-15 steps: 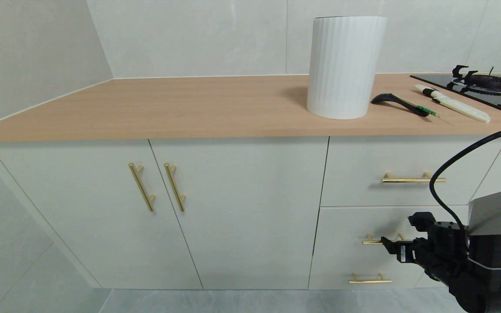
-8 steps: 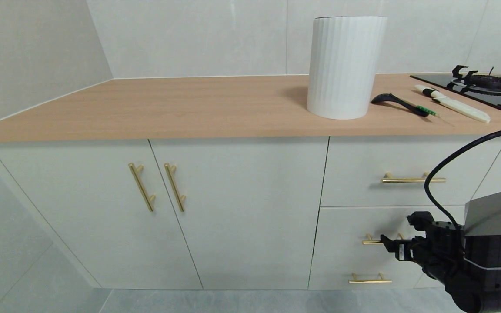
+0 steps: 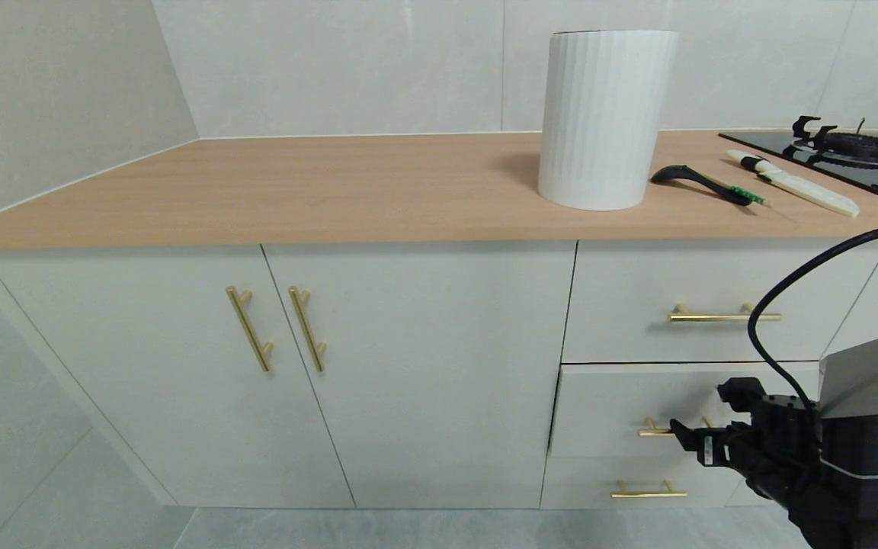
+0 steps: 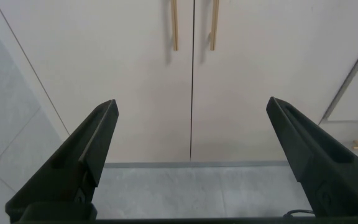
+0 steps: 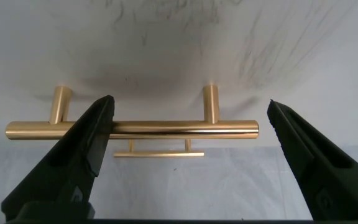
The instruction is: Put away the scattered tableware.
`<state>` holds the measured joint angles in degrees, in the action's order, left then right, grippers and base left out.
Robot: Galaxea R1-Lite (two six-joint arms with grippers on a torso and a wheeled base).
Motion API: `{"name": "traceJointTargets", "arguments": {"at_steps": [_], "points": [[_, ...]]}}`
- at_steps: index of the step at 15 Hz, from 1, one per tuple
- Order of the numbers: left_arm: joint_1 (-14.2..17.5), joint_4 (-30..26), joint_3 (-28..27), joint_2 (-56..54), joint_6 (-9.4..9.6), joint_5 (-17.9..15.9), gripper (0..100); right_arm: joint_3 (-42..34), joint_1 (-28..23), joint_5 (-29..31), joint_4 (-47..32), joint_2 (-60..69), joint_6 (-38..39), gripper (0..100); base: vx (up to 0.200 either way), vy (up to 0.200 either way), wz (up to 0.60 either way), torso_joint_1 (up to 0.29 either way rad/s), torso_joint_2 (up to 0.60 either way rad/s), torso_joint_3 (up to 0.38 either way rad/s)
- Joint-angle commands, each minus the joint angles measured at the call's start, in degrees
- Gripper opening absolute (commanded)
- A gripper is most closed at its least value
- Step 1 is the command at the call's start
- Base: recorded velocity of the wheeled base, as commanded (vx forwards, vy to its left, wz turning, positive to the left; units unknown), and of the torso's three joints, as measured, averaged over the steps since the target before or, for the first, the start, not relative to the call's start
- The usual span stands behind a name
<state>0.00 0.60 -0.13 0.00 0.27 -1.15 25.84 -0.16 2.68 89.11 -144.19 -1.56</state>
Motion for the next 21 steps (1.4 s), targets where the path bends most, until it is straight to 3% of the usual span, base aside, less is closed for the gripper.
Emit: {"name": "traceJointTargets", "arguments": {"at_steps": [1, 5, 9, 13, 17, 18, 21], "points": [[0.00, 0.02, 0.05, 0.09, 0.00, 0.00, 100, -2.20, -0.02, 0.04, -0.08, 1.28, -0.11, 100, 0.000, 0.000, 0.00, 0.000, 0.00, 0.000], [0.00, 0.02, 0.05, 0.09, 0.00, 0.00, 100, -11.78, 0.42, -0.40, 0.89, 10.16, 0.07, 100, 0.000, 0.000, 0.00, 0.000, 0.00, 0.000], [0.00, 0.02, 0.05, 0.09, 0.00, 0.00, 100, -17.67, 4.20, -0.40, 0.89, 29.05, 0.07, 100, 0.000, 0.000, 0.00, 0.000, 0.00, 0.000], [0.00, 0.02, 0.05, 0.09, 0.00, 0.00, 100, -7.21, 6.66, -0.40, -26.18, 51.55, 0.15, 100, 0.000, 0.000, 0.00, 0.000, 0.00, 0.000], [0.00, 0.02, 0.05, 0.09, 0.00, 0.00, 100, 11.16, 6.66, -1.36, -54.31, 49.36, 0.51, 100, 0.000, 0.000, 0.00, 0.000, 0.00, 0.000], [0.00, 0.02, 0.05, 0.09, 0.00, 0.00, 100, 13.71, 6.57, -1.45, -57.91, 46.63, 0.51, 100, 0.000, 0.000, 0.00, 0.000, 0.00, 0.000], [0.00, 0.02, 0.05, 0.09, 0.00, 0.00, 100, 16.87, 6.57, -1.19, -58.97, 38.28, 0.59, 100, 0.000, 0.000, 0.00, 0.000, 0.00, 0.000]]}}
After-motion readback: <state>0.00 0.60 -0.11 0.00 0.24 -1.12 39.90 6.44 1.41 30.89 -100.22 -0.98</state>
